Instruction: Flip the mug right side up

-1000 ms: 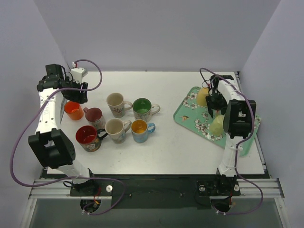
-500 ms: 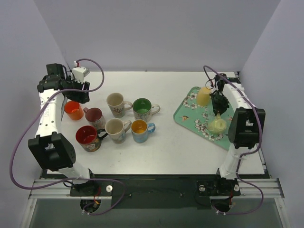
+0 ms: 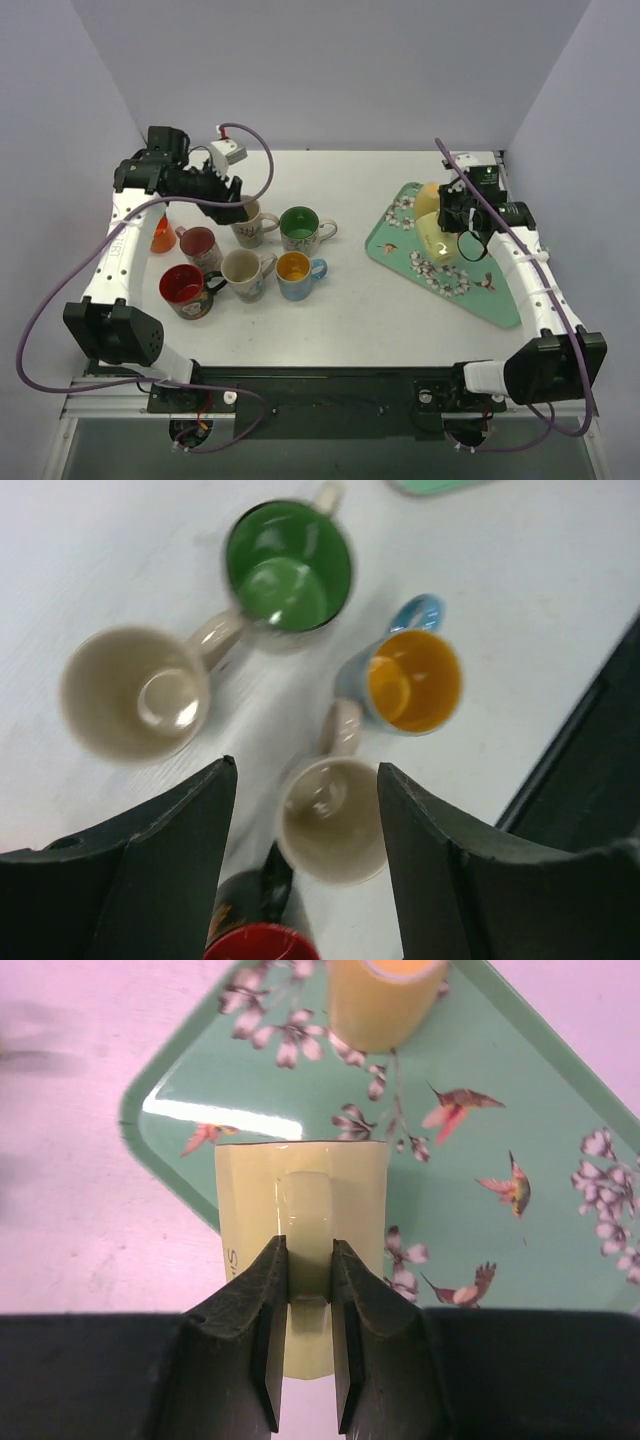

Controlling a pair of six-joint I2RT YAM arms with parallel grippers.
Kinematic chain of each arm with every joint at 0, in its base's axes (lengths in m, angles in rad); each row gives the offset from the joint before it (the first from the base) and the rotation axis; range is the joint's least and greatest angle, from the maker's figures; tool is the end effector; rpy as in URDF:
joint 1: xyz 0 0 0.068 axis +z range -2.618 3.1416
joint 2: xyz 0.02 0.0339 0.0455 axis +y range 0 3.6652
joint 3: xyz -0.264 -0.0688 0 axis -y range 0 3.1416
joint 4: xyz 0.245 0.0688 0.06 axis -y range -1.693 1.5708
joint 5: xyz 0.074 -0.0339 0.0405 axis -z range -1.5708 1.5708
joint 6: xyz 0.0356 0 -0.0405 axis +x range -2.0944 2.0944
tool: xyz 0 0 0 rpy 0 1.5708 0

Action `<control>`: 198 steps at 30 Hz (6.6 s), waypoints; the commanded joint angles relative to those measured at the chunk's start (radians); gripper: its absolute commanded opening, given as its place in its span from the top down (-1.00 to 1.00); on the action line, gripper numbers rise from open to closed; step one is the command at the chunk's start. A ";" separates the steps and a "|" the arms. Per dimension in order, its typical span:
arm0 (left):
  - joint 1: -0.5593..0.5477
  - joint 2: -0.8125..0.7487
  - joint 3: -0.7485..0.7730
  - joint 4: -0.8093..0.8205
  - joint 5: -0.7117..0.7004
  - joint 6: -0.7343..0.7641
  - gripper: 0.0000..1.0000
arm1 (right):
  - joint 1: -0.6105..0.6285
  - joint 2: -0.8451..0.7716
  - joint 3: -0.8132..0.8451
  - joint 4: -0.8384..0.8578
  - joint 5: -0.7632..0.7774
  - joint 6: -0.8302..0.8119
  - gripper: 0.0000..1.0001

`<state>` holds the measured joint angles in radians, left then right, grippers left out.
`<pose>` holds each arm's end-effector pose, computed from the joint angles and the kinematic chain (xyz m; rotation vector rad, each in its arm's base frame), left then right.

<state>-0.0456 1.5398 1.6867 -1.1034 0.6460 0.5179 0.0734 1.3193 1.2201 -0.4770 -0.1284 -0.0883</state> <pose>0.3031 -0.0353 0.3889 0.8900 2.1804 -0.5883 0.2946 0.0262 0.3451 -0.2476 2.1301 0.1291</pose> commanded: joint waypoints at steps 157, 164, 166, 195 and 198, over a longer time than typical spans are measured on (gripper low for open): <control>0.227 -0.184 -0.104 -0.081 -0.162 0.120 -0.43 | 0.144 0.479 0.384 -0.235 0.142 0.067 1.00; 0.081 -0.165 -0.032 -0.107 0.079 0.065 -0.45 | 0.158 0.157 0.024 0.219 0.027 0.078 1.00; -0.003 -0.156 -0.012 -0.095 0.144 0.044 -0.48 | 0.160 0.097 -0.016 0.268 0.000 0.076 1.00; -0.576 0.019 -0.096 0.512 0.507 -0.550 -0.09 | 0.513 -0.319 -0.145 0.655 -0.317 0.345 1.00; -0.585 0.040 -0.099 0.521 0.509 -0.579 0.93 | 0.508 -0.319 -0.171 0.670 -0.283 0.343 1.00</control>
<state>-0.6037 1.5555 1.5909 -0.6834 1.0821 0.0109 0.5827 1.0103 1.0592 0.0216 -0.4305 0.2356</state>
